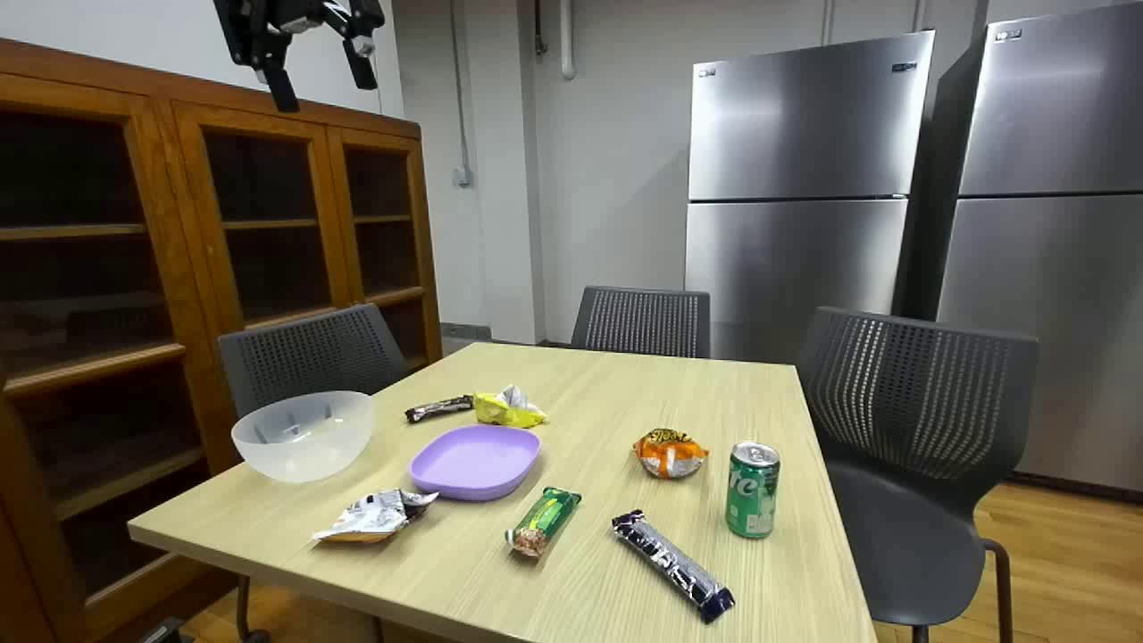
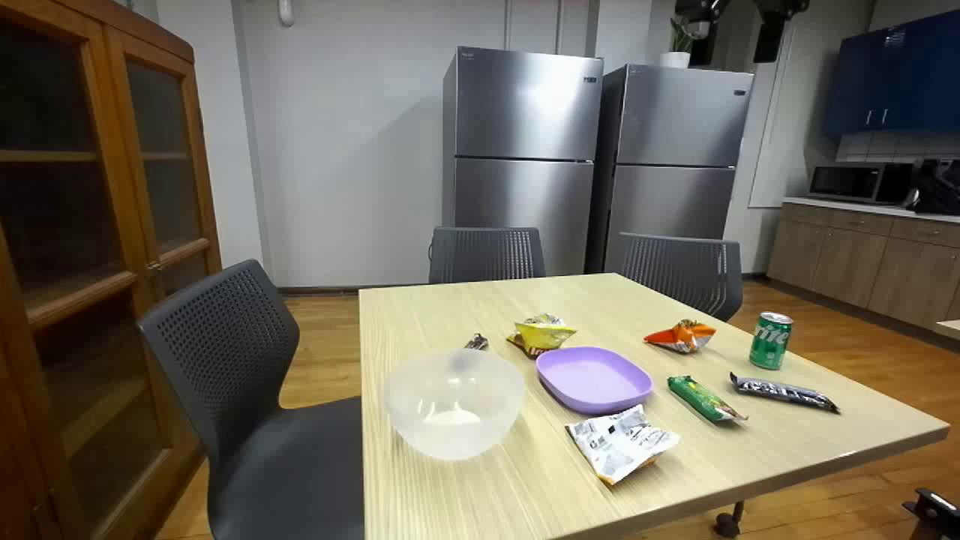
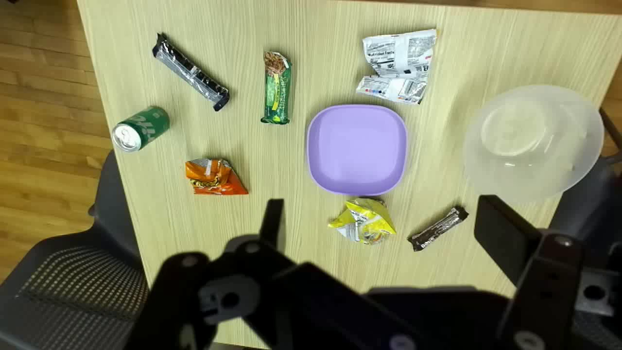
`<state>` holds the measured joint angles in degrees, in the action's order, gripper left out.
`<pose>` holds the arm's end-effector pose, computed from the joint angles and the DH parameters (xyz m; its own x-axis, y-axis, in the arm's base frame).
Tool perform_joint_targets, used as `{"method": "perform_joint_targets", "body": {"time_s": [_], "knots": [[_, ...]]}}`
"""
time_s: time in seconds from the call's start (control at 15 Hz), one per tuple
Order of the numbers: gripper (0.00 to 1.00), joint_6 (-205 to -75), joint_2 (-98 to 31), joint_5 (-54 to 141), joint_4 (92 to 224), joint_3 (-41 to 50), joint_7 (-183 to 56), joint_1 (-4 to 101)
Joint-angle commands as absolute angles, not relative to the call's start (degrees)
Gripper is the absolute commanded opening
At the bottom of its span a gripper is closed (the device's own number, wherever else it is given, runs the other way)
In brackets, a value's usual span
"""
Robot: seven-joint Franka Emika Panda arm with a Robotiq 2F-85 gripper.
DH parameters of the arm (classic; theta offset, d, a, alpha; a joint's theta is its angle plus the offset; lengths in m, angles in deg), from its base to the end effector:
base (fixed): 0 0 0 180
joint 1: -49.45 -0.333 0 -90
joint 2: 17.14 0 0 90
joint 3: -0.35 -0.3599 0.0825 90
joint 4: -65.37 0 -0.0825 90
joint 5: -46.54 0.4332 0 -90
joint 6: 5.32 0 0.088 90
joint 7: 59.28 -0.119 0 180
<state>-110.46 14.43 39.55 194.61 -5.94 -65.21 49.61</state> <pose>0.4236 0.0427 0.6000 0.9896 0.0269 0.1410 0.0035 -0.9865 0.1636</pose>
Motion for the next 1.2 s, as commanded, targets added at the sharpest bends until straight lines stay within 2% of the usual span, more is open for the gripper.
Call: {"method": "perform_joint_targets", "body": {"time_s": [0.0, 0.6, 1.13], "knots": [[1.0, -110.3, 14.3, 39.3, 194.5, -5.5, -65.5, 49.0], [1.0, -110.3, 14.3, 39.3, 194.5, -5.5, -65.5, 49.0], [1.0, -109.5, 13.5, 39.0, 196.8, -9.6, -76.9, 49.6]]}}
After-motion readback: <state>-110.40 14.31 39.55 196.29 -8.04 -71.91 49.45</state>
